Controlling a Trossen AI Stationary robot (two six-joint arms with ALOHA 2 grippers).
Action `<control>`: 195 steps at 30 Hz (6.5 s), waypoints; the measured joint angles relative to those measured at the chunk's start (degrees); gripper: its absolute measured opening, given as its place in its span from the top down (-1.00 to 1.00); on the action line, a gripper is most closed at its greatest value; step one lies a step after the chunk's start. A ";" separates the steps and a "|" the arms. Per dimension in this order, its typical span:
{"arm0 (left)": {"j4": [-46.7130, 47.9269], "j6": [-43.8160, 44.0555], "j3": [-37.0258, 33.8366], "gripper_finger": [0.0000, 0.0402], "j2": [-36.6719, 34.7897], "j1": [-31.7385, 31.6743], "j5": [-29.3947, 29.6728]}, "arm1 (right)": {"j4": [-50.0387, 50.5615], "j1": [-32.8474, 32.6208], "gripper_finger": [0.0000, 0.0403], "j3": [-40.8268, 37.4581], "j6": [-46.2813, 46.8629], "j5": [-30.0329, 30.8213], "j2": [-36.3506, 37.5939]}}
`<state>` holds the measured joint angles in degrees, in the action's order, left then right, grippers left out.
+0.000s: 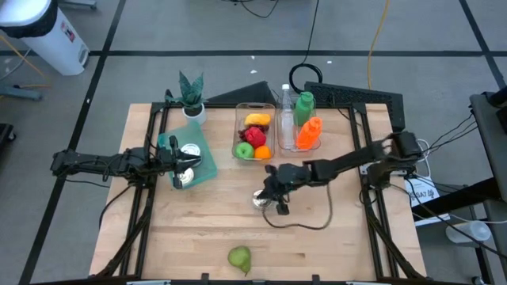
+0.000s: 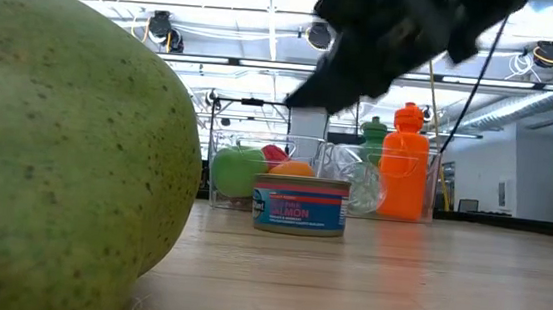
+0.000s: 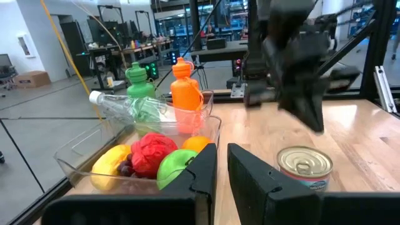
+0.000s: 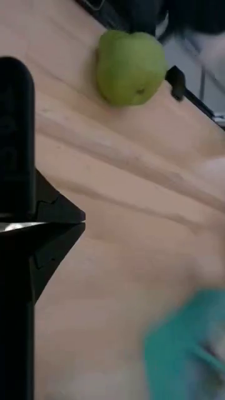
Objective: Pick & Place Food Item
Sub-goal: Stack the blue and pink tuna can on top of the blue and pink tuna can in the bin
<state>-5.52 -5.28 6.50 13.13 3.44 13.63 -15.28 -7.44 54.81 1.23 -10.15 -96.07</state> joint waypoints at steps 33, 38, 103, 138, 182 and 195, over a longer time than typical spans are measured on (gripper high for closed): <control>-0.24 0.21 0.00 0.75 -0.01 0.00 -0.01 | 8.49 -17.88 0.26 0.04 -16.75 32.39 -5.35; -0.22 0.50 0.00 0.75 -0.02 0.00 -0.02 | 8.67 -15.89 0.33 0.04 -15.40 30.89 -6.24; -33.80 -26.40 15.00 -0.79 55.78 13.62 -5.24 | 6.46 -13.78 1.00 0.02 -9.83 31.13 8.72; -30.40 -38.27 34.56 -0.92 78.77 14.17 16.13 | 0.46 -9.10 1.00 0.09 -10.05 23.31 11.32; -25.79 -30.91 12.78 0.06 48.19 25.97 58.34 | -2.74 -10.67 0.73 -11.10 -11.08 20.14 21.60; -25.96 -31.54 11.13 0.06 39.93 38.44 76.35 | -36.78 -10.56 0.75 -33.34 -9.37 20.54 23.48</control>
<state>-31.47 -36.82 17.63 53.06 41.89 89.97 -52.06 -18.00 21.46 -8.14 10.39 -72.60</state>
